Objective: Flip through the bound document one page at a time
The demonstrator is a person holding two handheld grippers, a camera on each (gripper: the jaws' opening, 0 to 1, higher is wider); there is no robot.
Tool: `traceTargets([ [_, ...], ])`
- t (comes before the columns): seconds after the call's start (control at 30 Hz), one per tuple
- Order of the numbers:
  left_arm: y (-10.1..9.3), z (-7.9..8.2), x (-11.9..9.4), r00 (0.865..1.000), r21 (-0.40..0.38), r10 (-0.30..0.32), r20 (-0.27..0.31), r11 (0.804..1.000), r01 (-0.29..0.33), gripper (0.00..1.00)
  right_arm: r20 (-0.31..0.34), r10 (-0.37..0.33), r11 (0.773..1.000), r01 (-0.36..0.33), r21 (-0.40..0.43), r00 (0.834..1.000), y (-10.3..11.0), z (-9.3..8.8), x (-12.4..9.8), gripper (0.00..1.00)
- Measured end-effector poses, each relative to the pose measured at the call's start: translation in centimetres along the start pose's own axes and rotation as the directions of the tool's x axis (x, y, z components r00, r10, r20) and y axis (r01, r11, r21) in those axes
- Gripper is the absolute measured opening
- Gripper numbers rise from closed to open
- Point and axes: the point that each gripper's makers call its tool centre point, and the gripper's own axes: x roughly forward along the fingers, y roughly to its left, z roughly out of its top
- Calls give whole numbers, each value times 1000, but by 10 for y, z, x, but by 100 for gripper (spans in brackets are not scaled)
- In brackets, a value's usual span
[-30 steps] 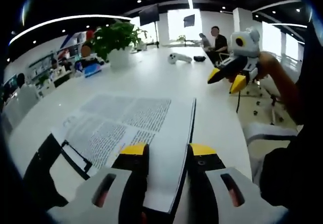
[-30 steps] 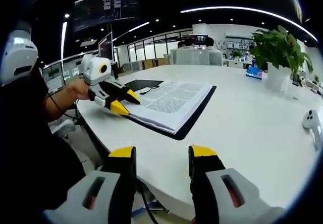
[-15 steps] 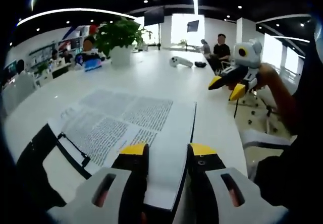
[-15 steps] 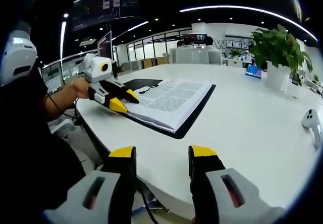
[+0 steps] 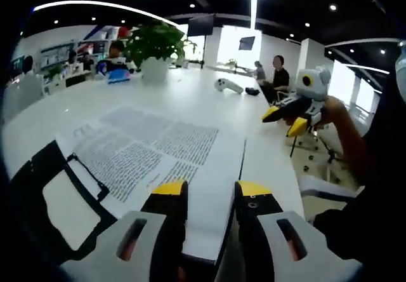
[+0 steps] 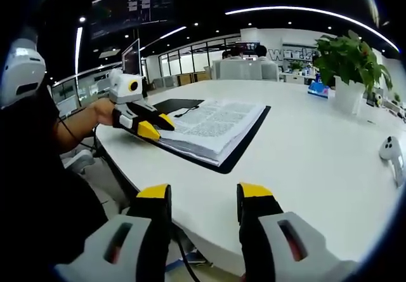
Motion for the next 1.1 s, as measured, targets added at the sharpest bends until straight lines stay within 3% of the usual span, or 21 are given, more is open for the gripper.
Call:
traceTargets([
  [0.37, 7, -1, -3, 1000, -5, -2, -2, 1000, 2, 28, -5, -3, 1000, 3, -1, 1000, -1, -1, 0, 41],
  [0.5, 0, 0, -1, 1000, 20, 10, -12, 1000, -10, 34, -5, -4, 1000, 4, 1, 1000, -2, -1, 0, 41],
  [0.83, 1, -3, 2, 993, 179, 87, -76, 981, -72, 37, -10, -8, 1000, 7, -1, 1000, -3, -2, 0, 41],
  [1.1, 0, -2, 1, 994, 174, 76, -78, 983, -62, 39, -15, -8, 1000, 8, 1, 1000, -2, -5, 0, 41],
])
